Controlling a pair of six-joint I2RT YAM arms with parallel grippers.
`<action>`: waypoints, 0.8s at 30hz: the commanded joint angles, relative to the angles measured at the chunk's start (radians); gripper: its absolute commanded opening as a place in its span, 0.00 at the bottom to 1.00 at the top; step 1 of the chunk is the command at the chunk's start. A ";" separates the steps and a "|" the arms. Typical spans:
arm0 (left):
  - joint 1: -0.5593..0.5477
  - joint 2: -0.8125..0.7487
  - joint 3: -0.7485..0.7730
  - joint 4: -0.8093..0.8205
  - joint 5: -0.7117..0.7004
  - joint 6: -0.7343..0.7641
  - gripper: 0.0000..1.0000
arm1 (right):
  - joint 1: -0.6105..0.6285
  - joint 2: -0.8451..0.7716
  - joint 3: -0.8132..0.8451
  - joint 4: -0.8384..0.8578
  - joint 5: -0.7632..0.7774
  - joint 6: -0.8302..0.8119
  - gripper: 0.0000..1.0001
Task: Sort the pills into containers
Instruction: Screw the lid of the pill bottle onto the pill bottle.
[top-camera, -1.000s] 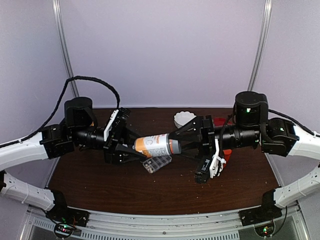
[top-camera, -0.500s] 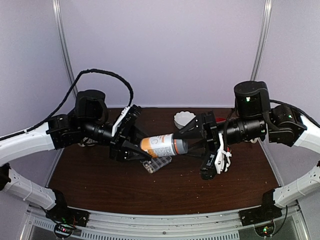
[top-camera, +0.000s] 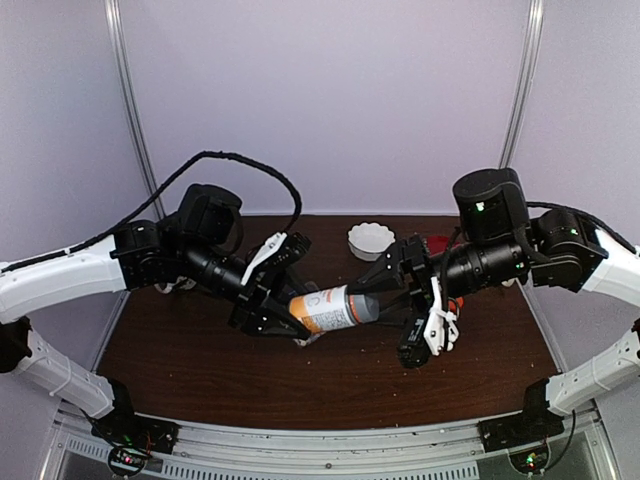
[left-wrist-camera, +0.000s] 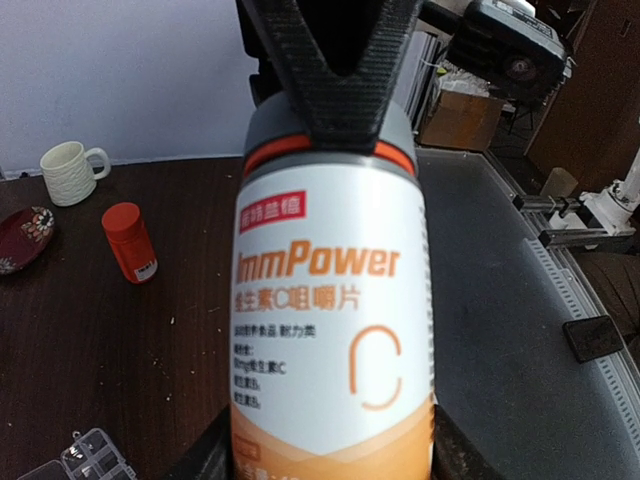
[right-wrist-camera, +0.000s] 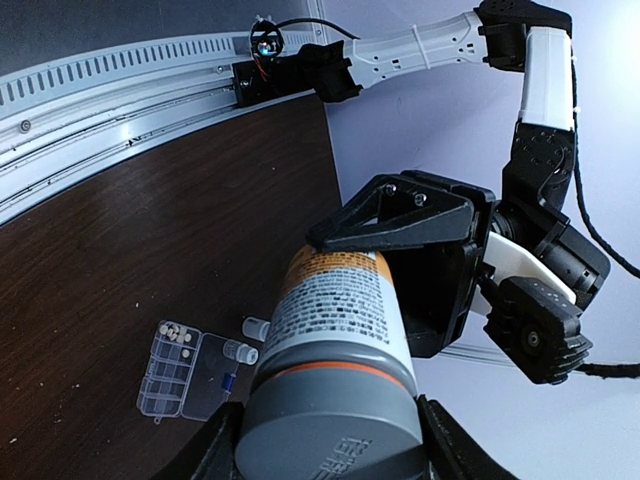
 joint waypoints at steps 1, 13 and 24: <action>-0.003 -0.020 -0.031 0.003 -0.032 -0.004 0.00 | 0.008 -0.016 0.031 0.065 -0.007 0.016 0.16; 0.020 -0.031 -0.067 0.066 0.095 -0.025 0.00 | 0.008 -0.070 -0.044 0.154 -0.001 -0.023 0.19; 0.020 0.015 -0.007 0.013 0.174 -0.009 0.00 | 0.069 -0.072 -0.096 0.236 0.148 -0.222 0.18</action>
